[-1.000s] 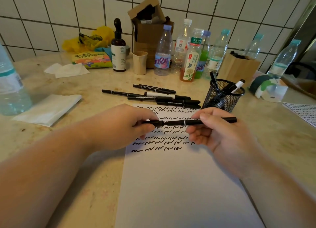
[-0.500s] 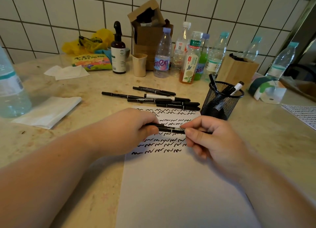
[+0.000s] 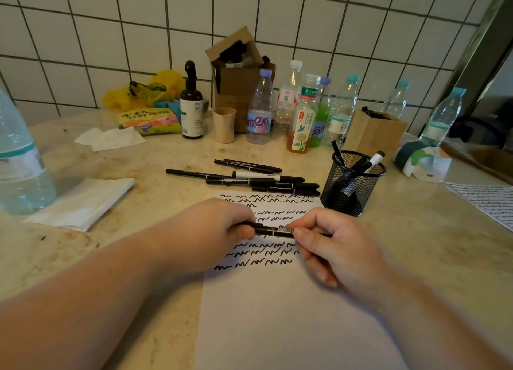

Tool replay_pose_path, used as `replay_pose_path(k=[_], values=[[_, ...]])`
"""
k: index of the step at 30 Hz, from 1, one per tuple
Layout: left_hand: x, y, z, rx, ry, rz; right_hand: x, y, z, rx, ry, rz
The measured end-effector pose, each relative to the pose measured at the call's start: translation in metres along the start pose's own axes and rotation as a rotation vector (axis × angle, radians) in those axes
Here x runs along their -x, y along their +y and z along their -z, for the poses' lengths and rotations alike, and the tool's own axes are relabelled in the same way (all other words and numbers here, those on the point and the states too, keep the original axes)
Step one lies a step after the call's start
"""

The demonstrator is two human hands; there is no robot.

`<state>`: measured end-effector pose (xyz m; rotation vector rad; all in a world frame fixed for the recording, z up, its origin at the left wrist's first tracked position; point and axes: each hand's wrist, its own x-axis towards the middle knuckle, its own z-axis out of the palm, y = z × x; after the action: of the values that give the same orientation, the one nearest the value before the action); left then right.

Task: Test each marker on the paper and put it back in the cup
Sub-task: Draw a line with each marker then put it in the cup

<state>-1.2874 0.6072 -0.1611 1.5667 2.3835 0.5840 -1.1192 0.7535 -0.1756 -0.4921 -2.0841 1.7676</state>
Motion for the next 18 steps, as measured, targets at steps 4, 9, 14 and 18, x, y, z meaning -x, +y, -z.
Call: replay_pose_path(k=[4,9,14,18], values=[[0.001,-0.002,0.003,0.142,0.02,-0.003,0.001,-0.007,-0.002,0.034,0.049,0.011],[0.0,-0.004,0.007,0.187,0.112,0.07,0.005,-0.036,0.014,0.039,0.2,0.129],[0.002,-0.01,0.007,0.121,0.101,0.128,-0.004,-0.06,0.053,0.259,0.602,0.264],[0.001,-0.012,0.007,0.122,0.075,0.116,-0.02,-0.064,0.076,0.419,0.725,0.237]])
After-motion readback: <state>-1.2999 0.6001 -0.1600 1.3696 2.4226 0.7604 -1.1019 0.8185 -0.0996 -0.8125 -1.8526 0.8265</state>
